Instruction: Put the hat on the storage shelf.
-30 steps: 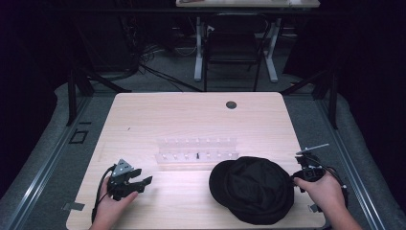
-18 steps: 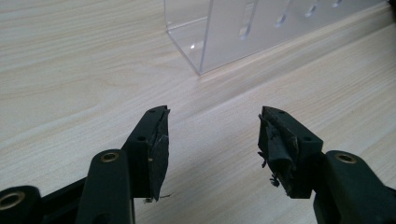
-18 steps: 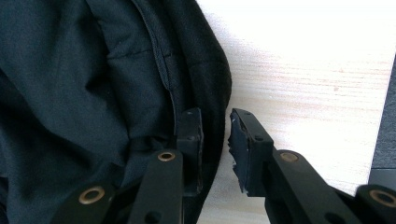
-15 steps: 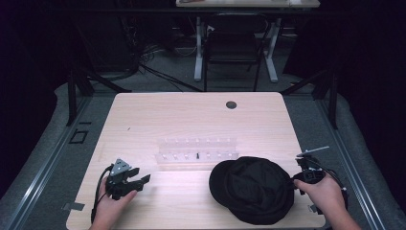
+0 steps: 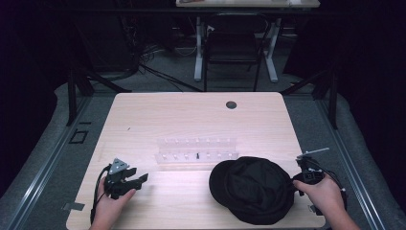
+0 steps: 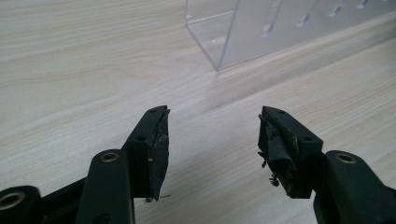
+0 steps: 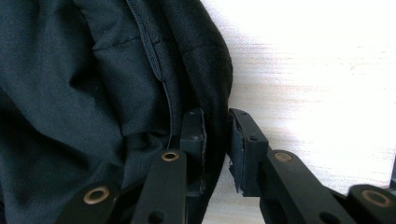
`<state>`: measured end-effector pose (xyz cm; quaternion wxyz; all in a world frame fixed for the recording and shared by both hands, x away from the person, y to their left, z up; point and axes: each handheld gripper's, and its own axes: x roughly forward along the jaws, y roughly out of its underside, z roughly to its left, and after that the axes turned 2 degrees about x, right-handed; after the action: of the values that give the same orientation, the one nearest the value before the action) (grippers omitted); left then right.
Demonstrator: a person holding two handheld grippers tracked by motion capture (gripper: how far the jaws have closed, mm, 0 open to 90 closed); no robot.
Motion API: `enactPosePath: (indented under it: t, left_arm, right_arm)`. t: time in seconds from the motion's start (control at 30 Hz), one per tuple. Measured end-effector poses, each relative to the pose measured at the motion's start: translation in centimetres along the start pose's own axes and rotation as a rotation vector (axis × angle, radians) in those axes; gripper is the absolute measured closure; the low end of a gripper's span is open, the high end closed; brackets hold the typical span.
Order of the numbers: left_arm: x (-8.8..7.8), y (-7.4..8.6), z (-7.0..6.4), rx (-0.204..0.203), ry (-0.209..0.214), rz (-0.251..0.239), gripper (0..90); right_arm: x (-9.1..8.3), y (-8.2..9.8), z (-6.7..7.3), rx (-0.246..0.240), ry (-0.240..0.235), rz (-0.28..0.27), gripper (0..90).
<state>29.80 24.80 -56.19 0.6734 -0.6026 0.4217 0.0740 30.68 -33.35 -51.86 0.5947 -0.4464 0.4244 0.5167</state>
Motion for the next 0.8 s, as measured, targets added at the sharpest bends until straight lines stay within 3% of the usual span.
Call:
enactPosePath:
  t: [0.13, 0.27, 0.3, 0.37, 0.6, 0.67, 0.8]
  left_arm:
    - [-0.01, 0.07, 0.19, -0.022, -0.019, -0.001, 43.2]
    - [0.04, 0.09, 0.24, -0.019, -0.03, 0.006, 43.0]
    - [0.04, 0.08, 0.22, -0.021, -0.029, 0.008, 43.0]
    - [0.05, 0.1, 0.2, -0.021, -0.03, 0.011, 43.0]
    - [0.1, 0.1, 0.2, -0.023, -0.035, 0.015, 43.0]
    - [0.1, 0.09, 0.2, -0.018, -0.034, 0.016, 42.9]
    - [0.11, 0.1, 0.19, -0.015, -0.035, 0.019, 43.0]
  right_arm:
    - [0.22, -0.05, -0.01, 0.013, 0.001, -0.007, 76.8]
    - [0.28, -0.08, 0.02, 0.015, 0.003, -0.005, 76.8]
    - [0.18, -0.13, 0.06, 0.013, 0.036, 0.007, 76.8]
    - [0.52, -0.08, 0.03, 0.026, -0.003, -0.006, 77.4]
    - [0.62, -0.15, -0.01, 0.049, -0.004, -0.001, 79.4]
    - [0.47, -0.26, -0.22, 0.038, -0.016, 0.024, 80.7]
    - [0.71, -0.2, -0.17, 0.081, -0.043, -0.003, 84.4]
